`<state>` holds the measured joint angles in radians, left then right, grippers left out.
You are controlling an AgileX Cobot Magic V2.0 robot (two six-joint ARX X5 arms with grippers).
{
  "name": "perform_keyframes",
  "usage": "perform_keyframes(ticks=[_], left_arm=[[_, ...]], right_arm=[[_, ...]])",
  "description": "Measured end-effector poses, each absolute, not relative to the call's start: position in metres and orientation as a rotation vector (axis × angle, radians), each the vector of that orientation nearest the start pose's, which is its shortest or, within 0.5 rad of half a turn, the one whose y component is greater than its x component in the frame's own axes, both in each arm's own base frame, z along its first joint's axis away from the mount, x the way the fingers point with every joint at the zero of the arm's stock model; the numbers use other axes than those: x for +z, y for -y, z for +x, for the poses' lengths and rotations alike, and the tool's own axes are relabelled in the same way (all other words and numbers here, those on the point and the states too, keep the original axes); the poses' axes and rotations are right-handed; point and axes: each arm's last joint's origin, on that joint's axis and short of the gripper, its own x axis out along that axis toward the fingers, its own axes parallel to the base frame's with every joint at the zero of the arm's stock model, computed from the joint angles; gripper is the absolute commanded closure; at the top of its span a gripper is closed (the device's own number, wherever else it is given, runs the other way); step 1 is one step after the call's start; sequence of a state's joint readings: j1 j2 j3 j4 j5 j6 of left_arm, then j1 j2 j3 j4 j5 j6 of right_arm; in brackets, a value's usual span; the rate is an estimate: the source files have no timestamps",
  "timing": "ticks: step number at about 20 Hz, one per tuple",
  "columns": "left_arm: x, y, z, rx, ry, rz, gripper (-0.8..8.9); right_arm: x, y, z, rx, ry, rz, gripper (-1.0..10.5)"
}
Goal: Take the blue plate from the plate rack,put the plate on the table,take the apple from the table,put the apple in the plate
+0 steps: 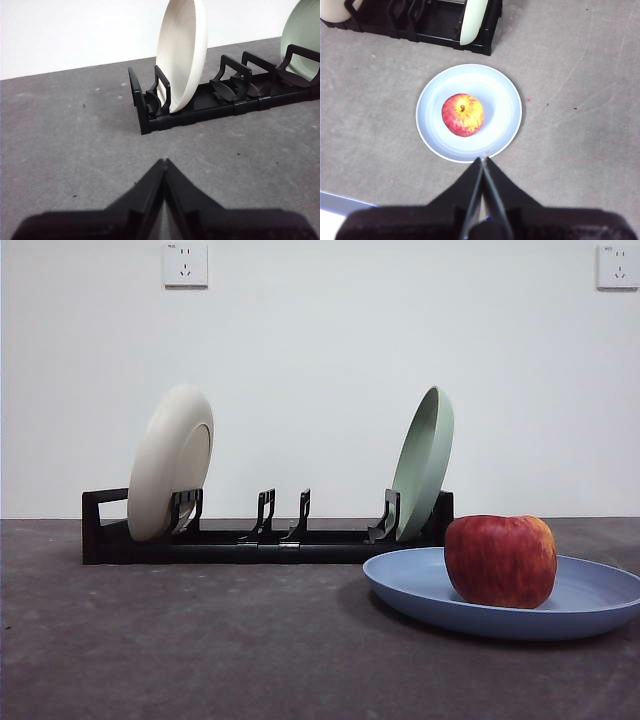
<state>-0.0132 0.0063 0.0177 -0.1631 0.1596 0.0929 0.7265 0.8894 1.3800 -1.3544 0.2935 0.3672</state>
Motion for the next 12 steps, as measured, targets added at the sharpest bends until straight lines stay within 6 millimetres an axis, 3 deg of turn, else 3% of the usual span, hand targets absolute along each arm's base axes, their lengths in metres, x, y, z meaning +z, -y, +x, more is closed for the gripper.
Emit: perform_keyframes(ticks=[12], left_arm=[[0.1511,0.0059,0.0969,-0.180,-0.173,0.079,8.17]], right_arm=[[0.4029,-0.0656,0.0875,0.232,-0.819,-0.098,9.5]])
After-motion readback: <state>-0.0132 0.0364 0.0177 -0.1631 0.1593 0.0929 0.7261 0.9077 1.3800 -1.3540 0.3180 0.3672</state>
